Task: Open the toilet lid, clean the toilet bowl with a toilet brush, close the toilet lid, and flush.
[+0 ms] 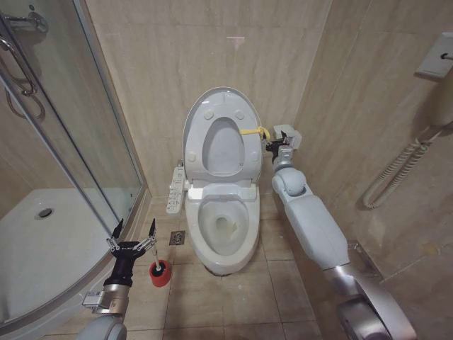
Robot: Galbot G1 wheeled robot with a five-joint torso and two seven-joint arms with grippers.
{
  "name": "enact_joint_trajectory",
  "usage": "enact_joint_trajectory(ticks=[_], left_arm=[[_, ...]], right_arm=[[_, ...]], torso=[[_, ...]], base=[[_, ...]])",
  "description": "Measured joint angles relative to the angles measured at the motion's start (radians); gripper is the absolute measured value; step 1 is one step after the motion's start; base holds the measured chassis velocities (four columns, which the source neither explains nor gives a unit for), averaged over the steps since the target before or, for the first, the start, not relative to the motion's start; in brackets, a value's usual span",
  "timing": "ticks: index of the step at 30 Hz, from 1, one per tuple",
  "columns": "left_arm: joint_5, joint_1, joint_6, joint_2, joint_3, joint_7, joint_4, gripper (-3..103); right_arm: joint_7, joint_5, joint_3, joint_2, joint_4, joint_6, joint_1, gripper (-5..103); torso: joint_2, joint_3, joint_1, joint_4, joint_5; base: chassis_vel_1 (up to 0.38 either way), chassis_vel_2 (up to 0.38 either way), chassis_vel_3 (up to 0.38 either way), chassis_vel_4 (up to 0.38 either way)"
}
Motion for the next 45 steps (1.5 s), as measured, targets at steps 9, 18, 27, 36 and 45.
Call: enact_joint_trajectory(ticks=[9,18,27,36,45], left_arm=[[0.000,0.000,0.000,0.000,0.000,0.000,0.000,100],[0.000,0.000,0.000,0.000,0.000,0.000,0.000,100],[0.000,0.000,0.000,0.000,0.000,0.000,0.000,100],[0.000,0.000,0.000,0.000,0.000,0.000,0.000,100],[0.000,0.000,0.000,0.000,0.000,0.000,0.000,100]], right_arm=[[-0.001,0.007,0.006,-0.026,0.041,-0.003,-0.031,100],[-0.001,0.022,0.008,-0.036,0.065,-0.008,-0.031,100],[-0.002,0.042,0.005,-0.062,0.104,-0.015,-0.029,100],[0.003,0.066,0.021,-0.091,0.166,-0.028,-0.065,100],[0.050,0.082,0.066,-0.133,0.311,-0.022,-0.235,100]], torso=[[0.000,0.000,0.000,0.0000,0.0000],[0.000,0.000,0.000,0.0000,0.0001],[0.000,0.000,0.000,-0.0001,0.0000],[0.000,0.000,0.000,0.0000,0.0000],[0.000,0.000,0.000,-0.0002,0.0001]], base=[[0.000,0.000,0.000,0.000],[0.000,0.000,0.000,0.000],[0.000,0.000,0.000,0.000],[0.000,0.000,0.000,0.000],[0.000,0.000,0.000,0.000]])
